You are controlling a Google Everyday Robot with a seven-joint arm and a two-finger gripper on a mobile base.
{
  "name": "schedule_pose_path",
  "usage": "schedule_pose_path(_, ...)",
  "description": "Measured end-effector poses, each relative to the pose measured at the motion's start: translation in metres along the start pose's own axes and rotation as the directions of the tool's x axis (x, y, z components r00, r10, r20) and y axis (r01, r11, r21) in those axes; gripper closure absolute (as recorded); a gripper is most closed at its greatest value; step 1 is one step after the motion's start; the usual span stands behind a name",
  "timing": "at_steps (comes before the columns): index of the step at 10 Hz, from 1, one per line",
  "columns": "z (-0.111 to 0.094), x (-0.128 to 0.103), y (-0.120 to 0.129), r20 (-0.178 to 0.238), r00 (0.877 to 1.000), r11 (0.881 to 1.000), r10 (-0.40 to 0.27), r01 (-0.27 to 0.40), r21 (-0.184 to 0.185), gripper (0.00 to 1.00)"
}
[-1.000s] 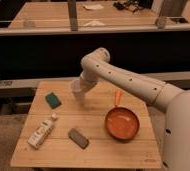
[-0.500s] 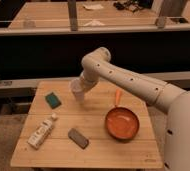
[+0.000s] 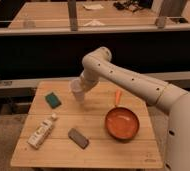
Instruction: Pick up the ceramic cup
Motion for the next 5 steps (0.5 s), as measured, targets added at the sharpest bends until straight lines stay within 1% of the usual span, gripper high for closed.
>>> schedule_pose_path(5, -0.0025, -0.0009, 0.0018, 0.004, 1.000, 1.000, -0.014, 0.014, 0.004, 0.96)
